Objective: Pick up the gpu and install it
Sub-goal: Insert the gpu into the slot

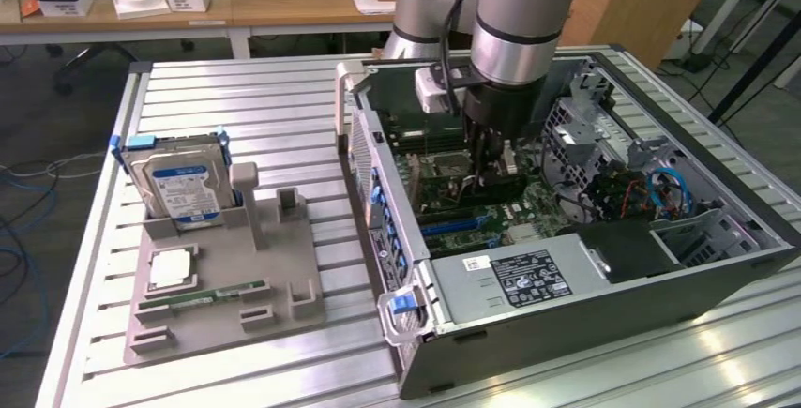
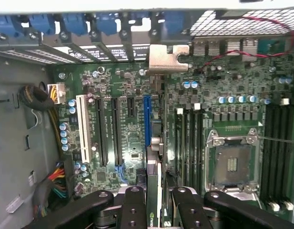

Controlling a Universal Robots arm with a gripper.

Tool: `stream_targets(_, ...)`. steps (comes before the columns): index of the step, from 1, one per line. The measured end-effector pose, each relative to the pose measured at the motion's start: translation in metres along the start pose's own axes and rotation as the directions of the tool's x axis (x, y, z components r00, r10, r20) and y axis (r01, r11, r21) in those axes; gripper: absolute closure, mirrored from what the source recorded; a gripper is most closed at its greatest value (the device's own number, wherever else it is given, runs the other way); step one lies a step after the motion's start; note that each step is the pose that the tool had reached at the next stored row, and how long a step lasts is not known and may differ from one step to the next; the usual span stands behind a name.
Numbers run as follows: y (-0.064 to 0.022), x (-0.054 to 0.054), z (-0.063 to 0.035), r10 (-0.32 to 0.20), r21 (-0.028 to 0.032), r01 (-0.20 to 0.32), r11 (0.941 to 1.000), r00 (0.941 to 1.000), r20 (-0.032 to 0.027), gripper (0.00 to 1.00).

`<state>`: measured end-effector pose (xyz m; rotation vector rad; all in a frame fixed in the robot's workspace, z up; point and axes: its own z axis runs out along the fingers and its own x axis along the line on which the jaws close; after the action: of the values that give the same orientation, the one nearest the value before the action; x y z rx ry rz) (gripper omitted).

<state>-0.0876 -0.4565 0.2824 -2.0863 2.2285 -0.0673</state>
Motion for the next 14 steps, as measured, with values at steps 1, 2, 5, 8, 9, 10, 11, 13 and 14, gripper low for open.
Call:
stream_targets(1,0.0002,0.001,0.0017,-0.004,-0.0002,0.004,1.0,1.0,0.0003,0.74)
stream_targets(2,0.0005,0.002,0.0033,-0.011,-0.0004,0.011,0.9999,0.9999,0.001,0.74)
stream_targets(5,0.0013,0.002,0.0082,-0.036,-0.0012,0.036,0.9994,0.9993,0.0035,0.74)
stream_targets(8,0.0014,0.002,0.0087,-0.04,-0.0014,0.04,0.9992,0.9992,0.0035,0.74)
stream_targets(9,0.0015,0.002,0.0087,-0.04,-0.0014,0.04,0.9992,0.9992,0.0036,0.74)
stream_targets(10,0.0015,0.002,0.0089,-0.04,-0.0014,0.04,0.9992,0.9992,0.0037,0.74)
stream_targets(11,0.0024,0.002,0.0094,-0.04,-0.0012,0.04,0.9992,0.9992,0.0039,0.74)
stream_targets(13,0.0091,0.003,0.0113,-0.04,-0.0012,0.04,0.9992,0.9992,0.0037,0.74)
stream_targets(14,0.0133,0.003,0.0122,-0.04,-0.0013,0.04,0.9992,0.9992,0.0036,0.74)
